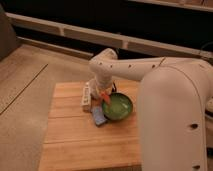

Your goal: Place the pepper on the white sponge

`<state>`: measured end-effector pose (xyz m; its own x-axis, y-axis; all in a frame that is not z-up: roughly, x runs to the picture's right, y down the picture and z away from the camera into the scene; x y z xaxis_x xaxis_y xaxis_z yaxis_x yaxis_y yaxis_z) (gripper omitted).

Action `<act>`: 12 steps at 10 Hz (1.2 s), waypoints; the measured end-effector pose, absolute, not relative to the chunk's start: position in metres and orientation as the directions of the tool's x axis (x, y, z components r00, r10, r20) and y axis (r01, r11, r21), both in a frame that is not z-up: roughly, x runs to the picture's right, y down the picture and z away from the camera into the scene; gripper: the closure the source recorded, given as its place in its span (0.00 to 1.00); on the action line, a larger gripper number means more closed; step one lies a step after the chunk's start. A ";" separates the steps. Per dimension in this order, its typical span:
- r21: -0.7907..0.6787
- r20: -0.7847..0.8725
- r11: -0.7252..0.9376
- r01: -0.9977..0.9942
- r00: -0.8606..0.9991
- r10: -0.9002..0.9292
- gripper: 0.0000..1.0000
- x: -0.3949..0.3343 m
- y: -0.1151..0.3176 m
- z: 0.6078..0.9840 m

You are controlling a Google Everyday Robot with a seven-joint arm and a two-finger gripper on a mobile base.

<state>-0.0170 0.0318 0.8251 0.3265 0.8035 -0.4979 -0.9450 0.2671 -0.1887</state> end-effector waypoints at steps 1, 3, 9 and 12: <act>-0.199 -0.502 0.265 -0.944 0.330 0.799 1.00 -0.026 0.041 0.822; -0.209 -0.523 0.267 -0.941 0.338 0.783 1.00 -0.035 0.064 0.813; -0.196 -0.620 0.235 -0.952 0.306 0.722 1.00 -0.022 0.121 0.806; -0.213 -0.636 0.246 -0.946 0.325 0.700 1.00 -0.021 0.123 0.825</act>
